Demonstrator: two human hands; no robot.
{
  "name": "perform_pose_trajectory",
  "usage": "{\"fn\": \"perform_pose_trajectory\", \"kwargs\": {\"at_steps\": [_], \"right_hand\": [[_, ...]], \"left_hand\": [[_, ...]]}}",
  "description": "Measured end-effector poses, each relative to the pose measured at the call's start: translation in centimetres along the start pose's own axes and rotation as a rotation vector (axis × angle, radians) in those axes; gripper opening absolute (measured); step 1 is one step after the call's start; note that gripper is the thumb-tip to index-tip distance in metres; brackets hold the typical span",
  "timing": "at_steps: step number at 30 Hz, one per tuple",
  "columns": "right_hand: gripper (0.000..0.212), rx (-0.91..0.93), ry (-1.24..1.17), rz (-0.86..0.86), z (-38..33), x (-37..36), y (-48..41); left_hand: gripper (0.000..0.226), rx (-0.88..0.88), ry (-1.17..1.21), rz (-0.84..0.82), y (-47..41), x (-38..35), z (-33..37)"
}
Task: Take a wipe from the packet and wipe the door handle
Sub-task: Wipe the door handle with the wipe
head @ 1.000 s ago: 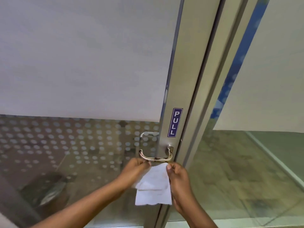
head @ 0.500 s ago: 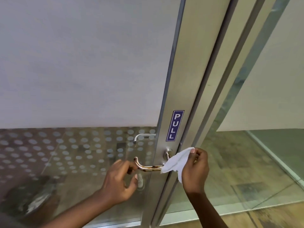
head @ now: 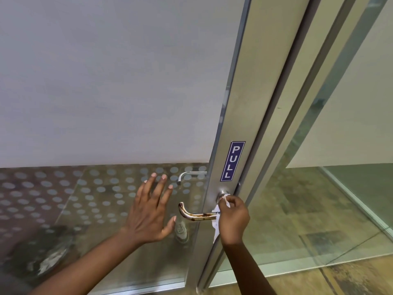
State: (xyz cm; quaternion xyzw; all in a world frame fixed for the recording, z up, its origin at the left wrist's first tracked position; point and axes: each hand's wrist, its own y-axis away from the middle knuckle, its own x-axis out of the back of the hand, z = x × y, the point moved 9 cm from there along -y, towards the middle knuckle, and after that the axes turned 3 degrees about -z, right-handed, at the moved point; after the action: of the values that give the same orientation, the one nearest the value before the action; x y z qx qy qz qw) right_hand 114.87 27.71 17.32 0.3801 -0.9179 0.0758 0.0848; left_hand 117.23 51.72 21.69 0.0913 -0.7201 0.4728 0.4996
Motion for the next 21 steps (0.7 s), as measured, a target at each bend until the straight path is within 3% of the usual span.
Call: {"fn": "perform_pose_trajectory", "kwargs": {"at_steps": [5, 10, 12, 16, 21], "right_hand": [[0.014, -0.326, -0.238, 0.024, 3.1, -0.6, -0.5], [0.016, -0.535, -0.505, -0.035, 4.7, -1.5, 1.3], [0.015, -0.561, -0.582, -0.054, 4.7, -1.7, 2.1], [0.040, -0.497, -0.611, -0.028, 4.4, -1.4, 3.3], [0.044, -0.558, -0.667, -0.036, 3.9, -2.4, 6.1]], "left_hand": [[0.083, 0.009, -0.075, -0.025, 0.3, -0.7, -1.0], [0.081, 0.010, -0.088, -0.039, 0.5, -0.9, -1.5], [0.081, 0.009, -0.086, -0.049, 0.6, -1.0, -1.6], [0.081, 0.016, -0.077, -0.066, 0.6, -1.4, -1.8], [0.080, 0.009, -0.060, -0.061, 0.6, -1.4, -1.9]]}}
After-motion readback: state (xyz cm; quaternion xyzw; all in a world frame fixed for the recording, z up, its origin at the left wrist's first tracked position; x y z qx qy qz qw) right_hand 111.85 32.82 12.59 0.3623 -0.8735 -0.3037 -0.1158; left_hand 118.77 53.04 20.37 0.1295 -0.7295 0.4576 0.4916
